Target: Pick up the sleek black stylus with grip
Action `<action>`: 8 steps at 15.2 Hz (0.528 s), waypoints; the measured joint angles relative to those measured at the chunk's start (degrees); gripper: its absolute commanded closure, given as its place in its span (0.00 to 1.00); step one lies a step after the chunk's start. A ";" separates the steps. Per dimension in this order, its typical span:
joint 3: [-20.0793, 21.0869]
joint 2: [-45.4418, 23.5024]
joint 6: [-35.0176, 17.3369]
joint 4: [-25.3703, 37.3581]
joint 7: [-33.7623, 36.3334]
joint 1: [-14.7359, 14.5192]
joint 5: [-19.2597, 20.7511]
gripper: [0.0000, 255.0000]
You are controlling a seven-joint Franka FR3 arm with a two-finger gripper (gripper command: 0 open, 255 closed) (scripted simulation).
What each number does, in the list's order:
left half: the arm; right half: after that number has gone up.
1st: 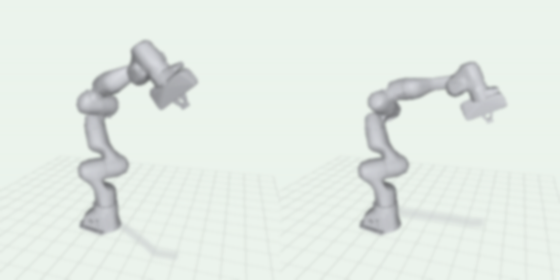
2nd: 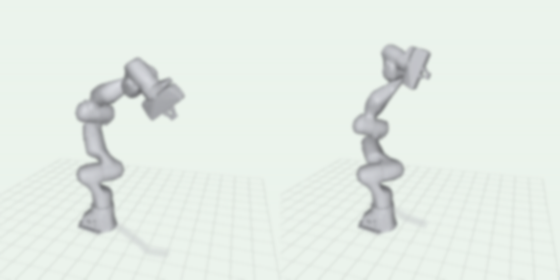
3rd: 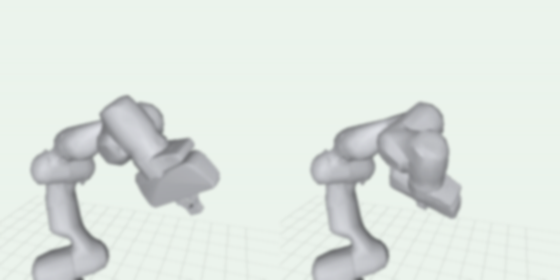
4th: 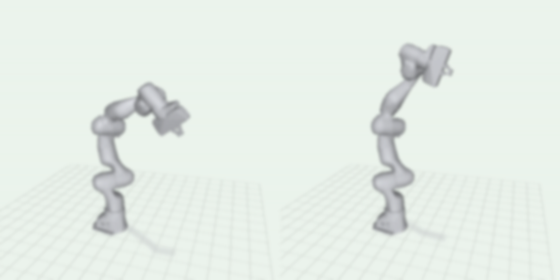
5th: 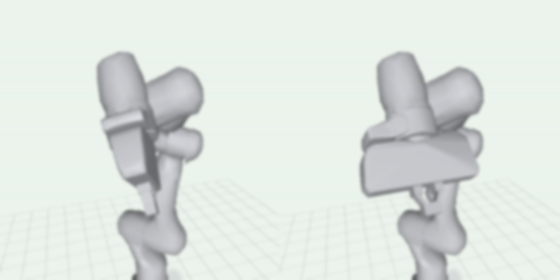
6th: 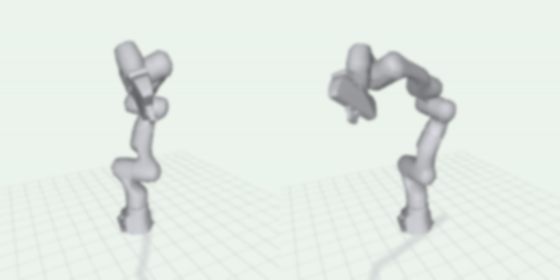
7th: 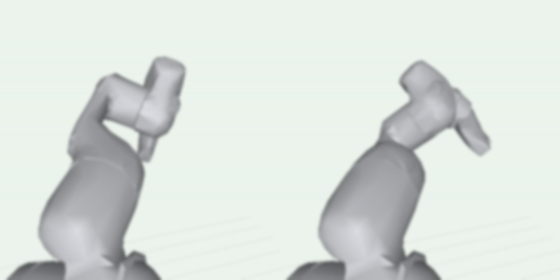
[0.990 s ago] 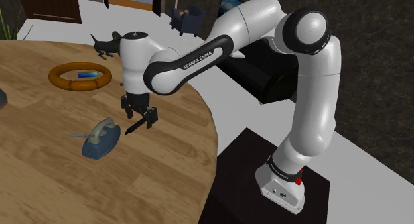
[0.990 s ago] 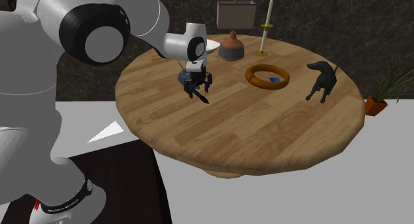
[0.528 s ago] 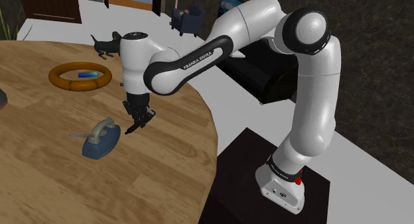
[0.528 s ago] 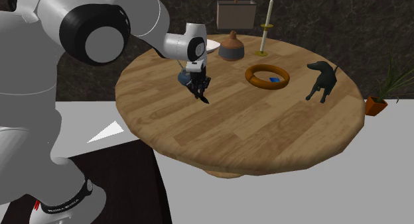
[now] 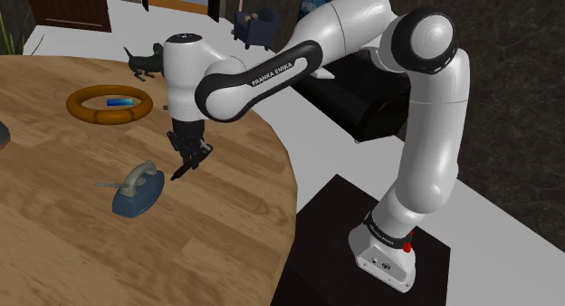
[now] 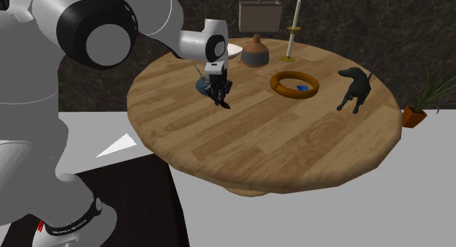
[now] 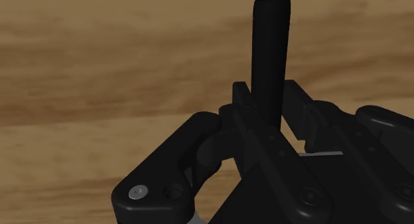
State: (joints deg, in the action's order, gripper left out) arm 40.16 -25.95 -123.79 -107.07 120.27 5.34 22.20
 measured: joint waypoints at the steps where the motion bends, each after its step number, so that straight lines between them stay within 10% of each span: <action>1: 0.18 0.28 0.61 0.40 -0.22 0.08 -0.31 1.00; 8: 1.73 3.38 4.53 1.94 -1.82 1.14 -2.95 1.00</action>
State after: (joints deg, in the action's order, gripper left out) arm 41.90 -22.57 -119.26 -105.13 118.44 6.49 19.25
